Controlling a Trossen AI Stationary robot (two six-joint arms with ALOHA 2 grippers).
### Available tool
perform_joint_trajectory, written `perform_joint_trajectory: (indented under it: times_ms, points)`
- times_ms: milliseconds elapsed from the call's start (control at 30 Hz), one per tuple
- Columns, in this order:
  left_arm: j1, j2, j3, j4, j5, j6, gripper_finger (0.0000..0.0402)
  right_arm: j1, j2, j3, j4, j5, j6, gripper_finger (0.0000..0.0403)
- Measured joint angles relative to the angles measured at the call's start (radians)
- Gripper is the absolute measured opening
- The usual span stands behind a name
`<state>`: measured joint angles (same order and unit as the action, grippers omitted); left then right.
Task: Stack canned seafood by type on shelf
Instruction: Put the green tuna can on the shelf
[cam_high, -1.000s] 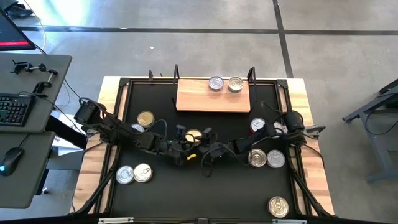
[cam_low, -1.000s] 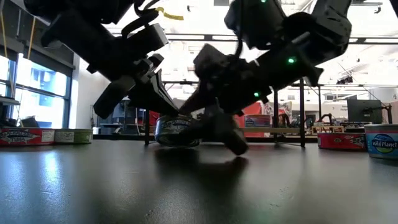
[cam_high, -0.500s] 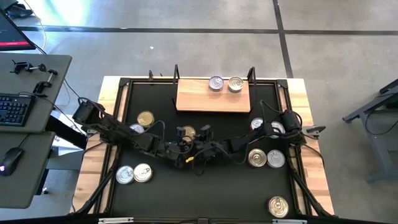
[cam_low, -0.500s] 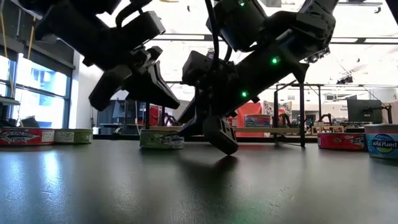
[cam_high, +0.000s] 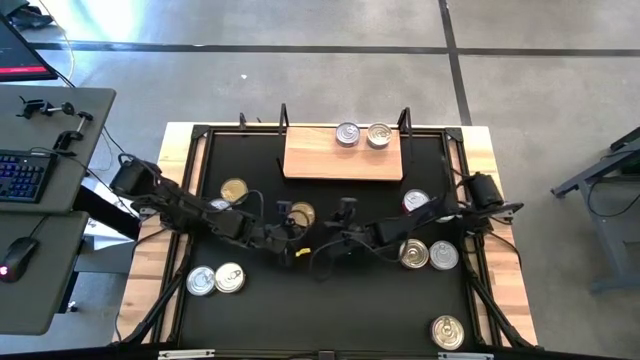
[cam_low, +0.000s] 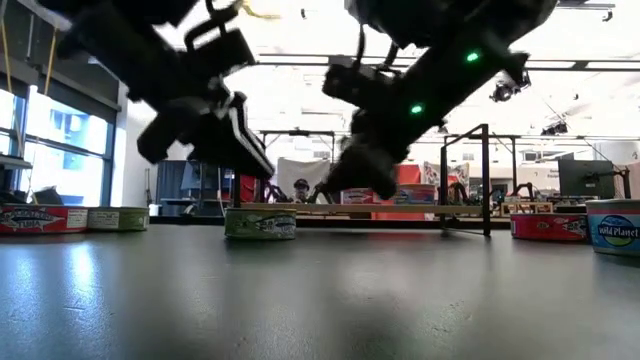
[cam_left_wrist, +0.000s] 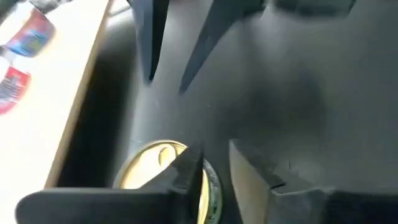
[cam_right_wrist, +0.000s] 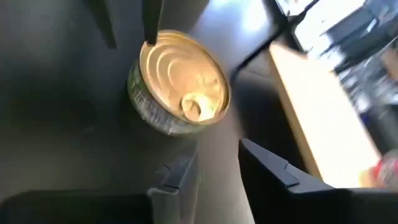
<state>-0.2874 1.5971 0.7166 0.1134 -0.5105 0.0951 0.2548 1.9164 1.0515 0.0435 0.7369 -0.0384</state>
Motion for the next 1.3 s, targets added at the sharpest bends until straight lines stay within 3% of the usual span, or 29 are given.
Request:
perform_joint_trajectory:
  times_ms: [167, 333, 467, 633, 833, 967, 1167, 1300]
  points:
    - [0.071, 0.067, -0.017, 0.040, 0.046, -0.005, 0.0123, 0.006, -0.062, 0.000, -0.170, -0.146, 0.230, 0.0131]
    - [0.098, 0.132, -0.014, 0.054, 0.061, 0.122, 0.0133, 0.023, -0.050, 0.000, -0.166, -0.272, 0.273, 0.0133]
    - [0.084, 0.151, -0.011, 0.061, 0.054, 0.135, 0.0102, 0.045, -0.050, -0.001, -0.111, -0.271, 0.243, 0.0133]
    - [0.047, 0.144, -0.012, 0.055, 0.019, 0.123, 0.0015, 0.063, -0.050, -0.001, 0.023, -0.262, 0.156, 0.0133]
    - [0.004, 0.120, -0.019, 0.038, -0.005, 0.046, 0.0003, 0.056, -0.040, -0.003, 0.082, -0.275, 0.177, 0.0133]
    - [-0.009, 0.098, -0.090, 0.155, 0.001, -0.001, 0.0001, 0.038, -0.009, -0.008, 0.110, -0.298, 0.216, 0.0133]
    - [-0.011, 0.005, -0.224, 0.364, 0.064, -0.049, 0.0000, 0.011, 0.014, -0.008, 0.232, -0.327, 0.024, 0.0150]
    - [-0.011, -0.094, -0.273, 0.379, 0.070, -0.086, 0.0000, 0.003, 0.014, 0.001, 0.287, -0.334, -0.161, 0.0180]
